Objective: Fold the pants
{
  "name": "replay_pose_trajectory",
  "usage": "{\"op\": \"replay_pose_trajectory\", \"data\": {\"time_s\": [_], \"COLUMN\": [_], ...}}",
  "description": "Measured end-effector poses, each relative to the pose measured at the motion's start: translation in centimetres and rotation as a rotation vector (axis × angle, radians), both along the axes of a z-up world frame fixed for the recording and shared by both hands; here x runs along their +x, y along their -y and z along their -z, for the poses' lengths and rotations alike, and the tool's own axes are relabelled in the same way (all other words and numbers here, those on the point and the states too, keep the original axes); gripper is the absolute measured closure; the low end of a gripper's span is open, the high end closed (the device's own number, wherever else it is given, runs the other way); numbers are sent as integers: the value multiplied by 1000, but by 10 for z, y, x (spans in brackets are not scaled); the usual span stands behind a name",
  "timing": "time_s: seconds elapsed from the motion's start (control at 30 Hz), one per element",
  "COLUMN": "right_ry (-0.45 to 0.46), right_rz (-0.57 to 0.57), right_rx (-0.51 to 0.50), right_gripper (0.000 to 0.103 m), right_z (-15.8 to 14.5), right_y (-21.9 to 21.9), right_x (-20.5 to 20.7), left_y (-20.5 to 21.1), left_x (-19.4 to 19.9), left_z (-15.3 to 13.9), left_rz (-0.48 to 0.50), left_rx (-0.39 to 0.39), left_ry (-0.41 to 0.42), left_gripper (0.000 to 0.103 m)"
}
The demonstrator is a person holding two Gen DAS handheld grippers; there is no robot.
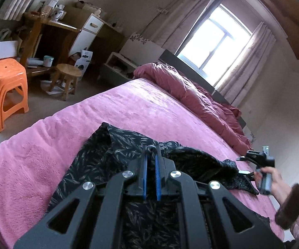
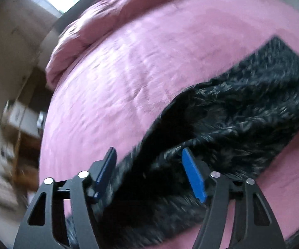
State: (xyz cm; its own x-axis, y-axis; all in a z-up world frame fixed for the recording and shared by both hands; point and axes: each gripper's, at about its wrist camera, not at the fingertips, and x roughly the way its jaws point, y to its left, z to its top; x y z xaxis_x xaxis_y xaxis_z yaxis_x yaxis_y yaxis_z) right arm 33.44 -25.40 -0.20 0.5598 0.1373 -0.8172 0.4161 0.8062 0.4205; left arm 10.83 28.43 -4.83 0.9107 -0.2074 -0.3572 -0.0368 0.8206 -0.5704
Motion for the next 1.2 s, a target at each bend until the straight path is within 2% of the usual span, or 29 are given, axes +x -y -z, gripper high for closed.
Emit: {"op": "replay_pose_trajectory", "data": {"time_s": [0.1, 0.13, 0.17, 0.2, 0.23, 0.3, 0.37, 0.5, 0.63, 0.73, 0.87, 0.97, 1.07, 1.2], "right_ry": [-41, -33, -29, -19, 9, 85, 135, 214, 272, 306, 323, 311, 277, 226], "right_rz": [60, 66, 63, 55, 52, 42, 14, -52, -105, -150, -213, -226, -211, -156], "right_rx": [26, 29, 23, 21, 55, 120, 142, 162, 202, 225, 167, 187, 192, 269], "right_gripper": [52, 65, 86, 94, 95, 96, 99, 99, 99, 99, 99, 99, 99, 99], "right_z": [18, 20, 20, 19, 16, 5, -11, -41, -52, -52, -38, -14, 16, 57], "right_y": [7, 9, 11, 14, 19, 32, 40, 53, 67, 71, 68, 70, 70, 80], "right_x": [11, 11, 10, 8, 2, -16, -38, -94, -163, -212, -276, -311, -326, -335], "left_y": [-3, -5, -5, -5, -6, -6, -6, -9, -22, -29, -37, -42, -41, -34], "left_x": [2, 1, 2, 2, 1, 1, -3, -21, -46, -62, -77, -81, -83, -86], "left_z": [3, 3, 2, 1, 0, -5, -12, -32, -38, -31, -12, 0, 11, 17], "left_rz": [2, 3, 3, 4, 2, 1, -2, -12, -23, -38, -61, -81, -79, -60], "left_rx": [-18, -25, -30, -34, -32, -19, -5, 8, -59, -114, -205, -246, -275, -265], "left_ry": [-8, -7, -5, 0, 7, 27, 54, 132, 196, 189, 137, 101, 60, 38], "left_gripper": [98, 98, 98, 98, 98, 98, 98, 98, 98, 97, 97, 97, 97, 95]}}
